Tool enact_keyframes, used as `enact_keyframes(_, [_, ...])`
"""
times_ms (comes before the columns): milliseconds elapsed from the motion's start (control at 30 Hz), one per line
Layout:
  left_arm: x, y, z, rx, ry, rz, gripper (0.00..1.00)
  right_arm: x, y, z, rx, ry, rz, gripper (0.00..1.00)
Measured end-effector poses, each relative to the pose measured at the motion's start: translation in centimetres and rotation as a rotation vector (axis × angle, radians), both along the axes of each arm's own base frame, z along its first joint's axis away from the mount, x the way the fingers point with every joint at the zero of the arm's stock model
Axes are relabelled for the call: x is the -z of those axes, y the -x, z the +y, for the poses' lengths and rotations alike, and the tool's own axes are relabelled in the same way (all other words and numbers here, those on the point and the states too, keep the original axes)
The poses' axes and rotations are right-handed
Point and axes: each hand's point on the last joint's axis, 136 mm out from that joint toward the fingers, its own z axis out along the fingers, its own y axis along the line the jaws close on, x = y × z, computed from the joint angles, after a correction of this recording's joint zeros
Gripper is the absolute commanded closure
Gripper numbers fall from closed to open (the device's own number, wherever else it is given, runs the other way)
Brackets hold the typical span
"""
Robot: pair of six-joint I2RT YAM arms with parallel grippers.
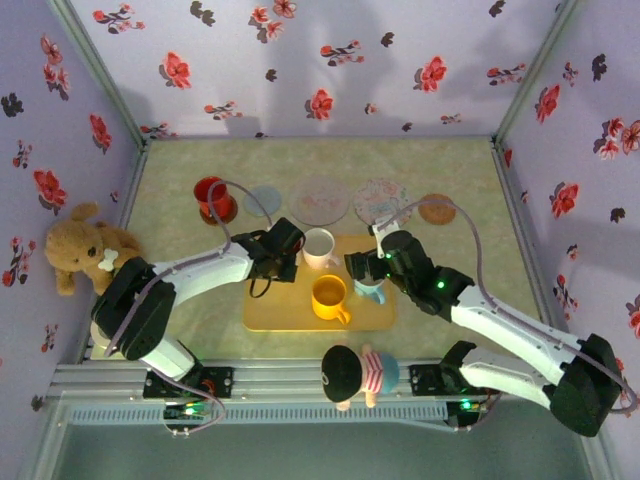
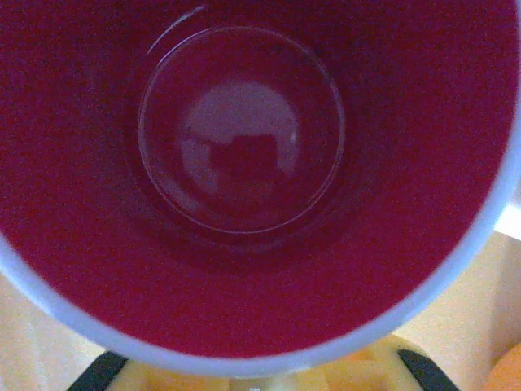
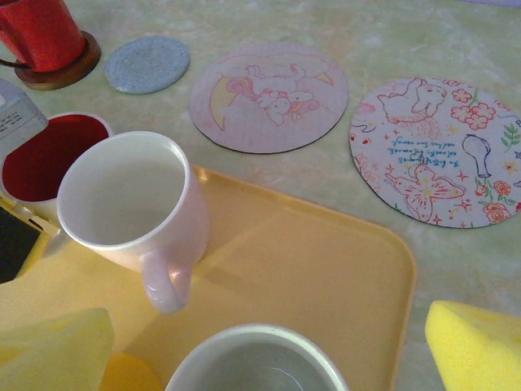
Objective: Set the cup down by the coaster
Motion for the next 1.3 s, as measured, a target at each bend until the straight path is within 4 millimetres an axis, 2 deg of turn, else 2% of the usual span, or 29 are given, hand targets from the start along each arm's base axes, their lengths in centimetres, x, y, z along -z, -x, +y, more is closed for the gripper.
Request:
enact_keyframes(233, [-1.1,0.7,1.1,0.01,-0.029,-0.005,1.0,-0.8,-0.3,0.6,-0.016,-0.007,-0.007,0.01])
enact_keyframes(633, [-5.1,0.5,4.0,-0.043,-0.033,-0.086,1.0,-1.4,-0.6,1.7,-0.05,-0.014,-0.002,0.01])
enact_keyframes(767, [-6.6,-0.8,4.7,-0.063,-0.031,-0.115,1.0,-1.8,-0.9,2.3,-0.062,-0.019,0.004,0.01])
enact_keyframes(1033, [-10.7,-5.1,6.0,-0.12,-0.001,-0.214,1.0,-3.3,-1.4,4.0,-0.102,-0.038,0.022,0.01])
enact_keyframes(1133, [-10.8,-6.5,6.6,-0.134,-0.012,-0.221,1.0,-3.4,-1.6,4.4,-0.107,-0.036,0.032,0.01])
enact_keyframes(1300, [-9.0,-8.4,7.4,-0.143,-0.034,-0.191,1.0,-2.6,-2.1,5.5,-0.125,-0.02,0.079,0.01])
